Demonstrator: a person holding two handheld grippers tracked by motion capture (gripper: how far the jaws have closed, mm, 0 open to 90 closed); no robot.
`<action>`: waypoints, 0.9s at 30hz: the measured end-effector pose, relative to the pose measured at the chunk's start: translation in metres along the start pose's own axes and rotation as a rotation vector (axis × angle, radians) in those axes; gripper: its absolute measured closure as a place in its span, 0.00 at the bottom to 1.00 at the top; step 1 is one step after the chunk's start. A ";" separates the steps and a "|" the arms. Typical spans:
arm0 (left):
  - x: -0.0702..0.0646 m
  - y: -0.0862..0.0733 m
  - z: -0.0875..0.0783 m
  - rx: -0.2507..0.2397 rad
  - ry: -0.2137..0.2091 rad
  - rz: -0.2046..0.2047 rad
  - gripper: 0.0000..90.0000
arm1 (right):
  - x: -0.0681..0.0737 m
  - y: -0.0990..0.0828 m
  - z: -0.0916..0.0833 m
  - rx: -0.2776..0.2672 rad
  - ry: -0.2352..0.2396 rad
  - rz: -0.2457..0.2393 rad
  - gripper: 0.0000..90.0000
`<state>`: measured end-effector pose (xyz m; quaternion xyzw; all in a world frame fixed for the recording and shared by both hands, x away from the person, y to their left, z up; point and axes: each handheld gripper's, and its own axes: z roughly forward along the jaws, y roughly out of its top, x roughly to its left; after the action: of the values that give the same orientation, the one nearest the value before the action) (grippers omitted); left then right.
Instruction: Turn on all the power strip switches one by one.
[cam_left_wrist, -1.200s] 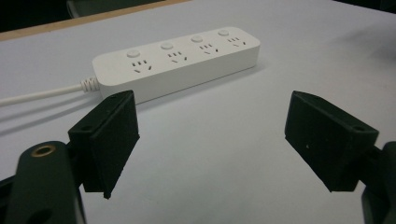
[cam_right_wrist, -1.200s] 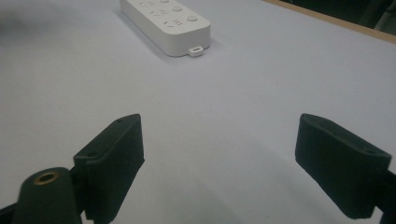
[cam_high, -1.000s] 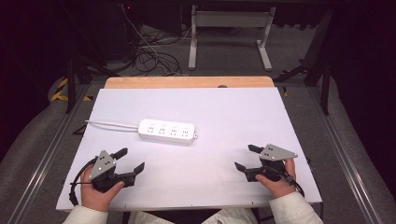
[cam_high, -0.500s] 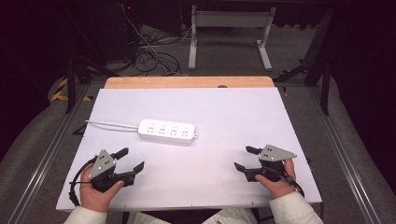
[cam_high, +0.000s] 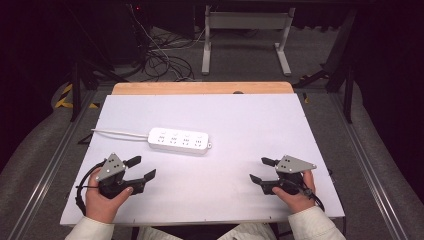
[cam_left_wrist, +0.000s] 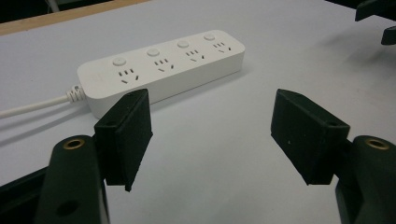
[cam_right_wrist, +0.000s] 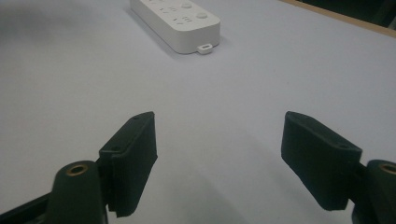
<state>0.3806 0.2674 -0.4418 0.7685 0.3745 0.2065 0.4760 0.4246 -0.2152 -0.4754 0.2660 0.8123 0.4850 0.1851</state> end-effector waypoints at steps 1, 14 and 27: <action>0.001 0.002 0.000 0.003 -0.001 0.001 0.34 | 0.000 0.000 -0.001 -0.001 -0.001 0.003 0.31; 0.010 0.029 0.006 0.022 -0.010 0.039 0.37 | 0.001 -0.004 -0.005 -0.001 -0.010 0.010 0.31; 0.017 0.054 0.024 0.056 0.006 0.046 0.42 | 0.001 -0.005 -0.004 0.007 0.000 0.011 0.31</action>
<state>0.4277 0.2525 -0.4055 0.7893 0.3635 0.2091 0.4484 0.4202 -0.2188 -0.4779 0.2710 0.8124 0.4832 0.1816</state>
